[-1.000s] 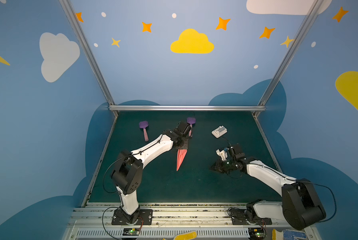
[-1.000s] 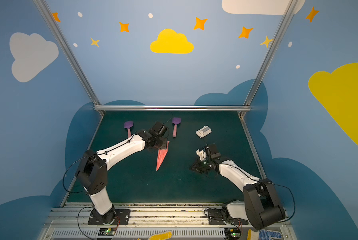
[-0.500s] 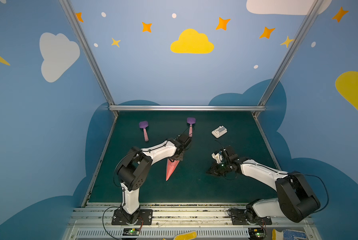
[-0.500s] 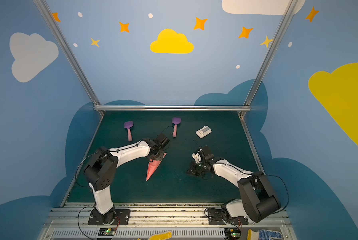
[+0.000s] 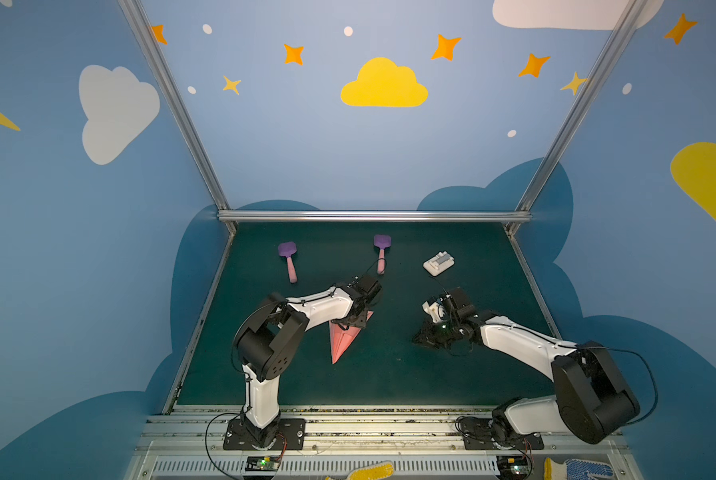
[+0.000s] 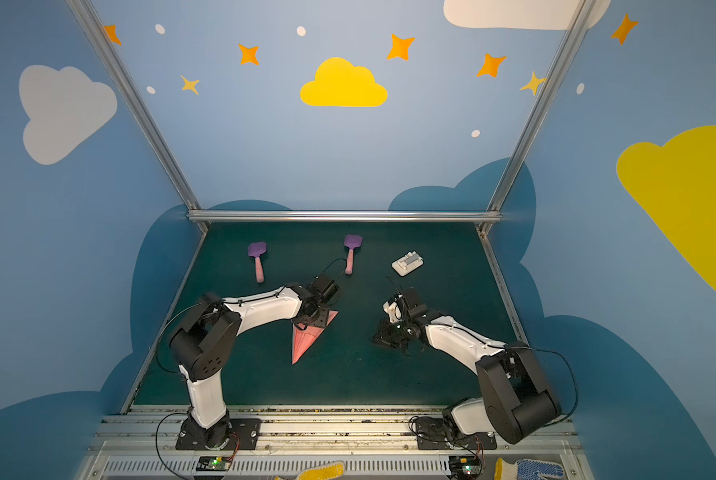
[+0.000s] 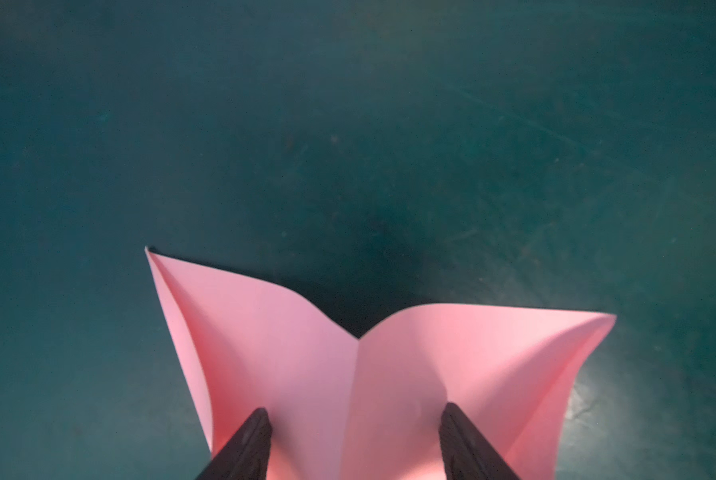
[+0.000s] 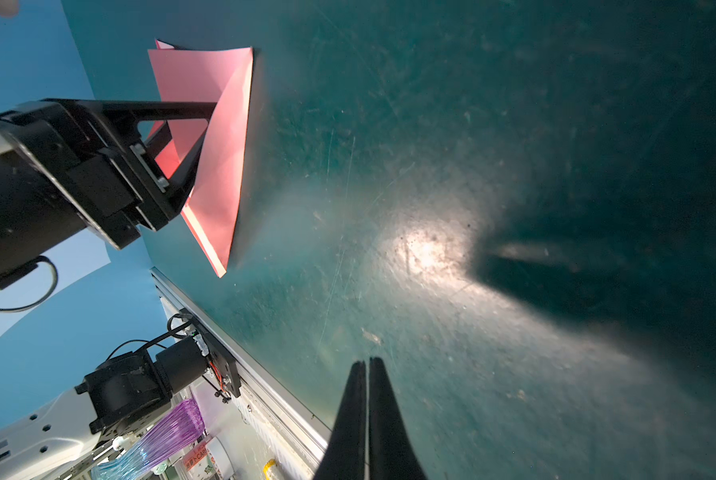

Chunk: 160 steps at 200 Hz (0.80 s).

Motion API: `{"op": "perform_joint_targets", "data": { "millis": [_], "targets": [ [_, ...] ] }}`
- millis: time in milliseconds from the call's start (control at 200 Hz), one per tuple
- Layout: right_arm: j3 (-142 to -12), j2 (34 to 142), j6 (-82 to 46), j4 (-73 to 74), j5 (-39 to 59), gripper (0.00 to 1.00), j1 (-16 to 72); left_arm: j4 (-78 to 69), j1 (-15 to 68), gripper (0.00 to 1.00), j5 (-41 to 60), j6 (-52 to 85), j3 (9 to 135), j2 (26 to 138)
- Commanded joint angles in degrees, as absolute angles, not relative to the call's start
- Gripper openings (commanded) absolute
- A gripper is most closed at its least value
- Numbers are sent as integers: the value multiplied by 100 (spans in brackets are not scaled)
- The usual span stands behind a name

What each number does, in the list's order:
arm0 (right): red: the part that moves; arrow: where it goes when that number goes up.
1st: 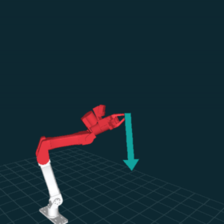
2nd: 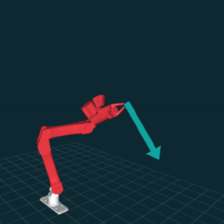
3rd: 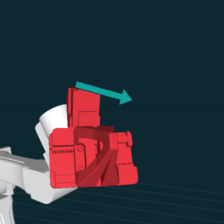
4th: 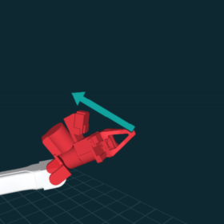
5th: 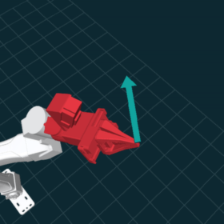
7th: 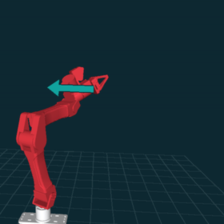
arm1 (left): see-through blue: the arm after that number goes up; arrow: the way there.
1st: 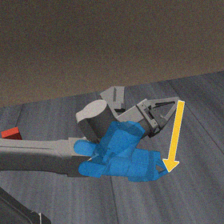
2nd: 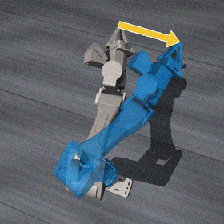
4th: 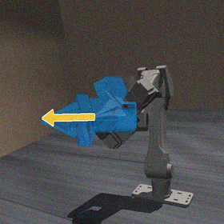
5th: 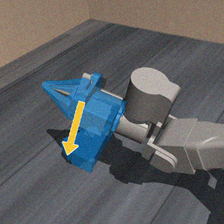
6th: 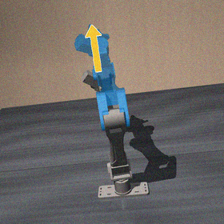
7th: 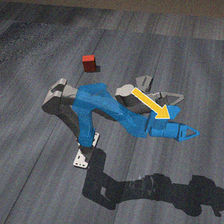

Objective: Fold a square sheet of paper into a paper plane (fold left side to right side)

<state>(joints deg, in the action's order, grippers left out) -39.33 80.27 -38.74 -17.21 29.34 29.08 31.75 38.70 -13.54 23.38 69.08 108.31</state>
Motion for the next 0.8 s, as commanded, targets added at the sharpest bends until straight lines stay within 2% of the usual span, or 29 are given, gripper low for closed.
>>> {"op": "perform_joint_targets", "data": {
  "millis": [0, 235, 441, 501, 571, 626, 711, 796],
  "targets": [
    [-4087, 7973, -3810, -1889, 2867, 0, 2936, 3159, 3886, 67, -1345, 2319, 6992, 10537],
    [-4156, 7889, -3780, -2010, 2842, 0, 2947, 3452, 3884, 70, -1365, 2180, 7525, 9835],
    [-4293, 7733, -3671, -2276, 2696, 2, 2938, 3601, 3869, 77, -1714, 2267, 7628, 9055],
    [-4359, 7665, -3592, -2417, 2591, 14, 2928, 3621, 3859, 81, -1821, 2305, 7591, 8816],
    [-4487, 7497, -3439, -2689, 2373, 40, 2874, 3612, 3817, 89, -1992, 2329, 7506, 8499],
    [-4618, 7321, -3298, -2919, 2160, 54, 2799, 3639, 3776, 100, -2219, 2351, 7433, 8243],
    [-4893, 7044, -3028, -3372, 1641, 72, 2630, 3610, 3681, 100, -2627, 2349, 7259, 7834],
    [-5154, 6785, -2818, -3752, 877, 82, 2493, 3465, 3487, 100, -3025, 2329, 6988, 7403]
  ]
}}
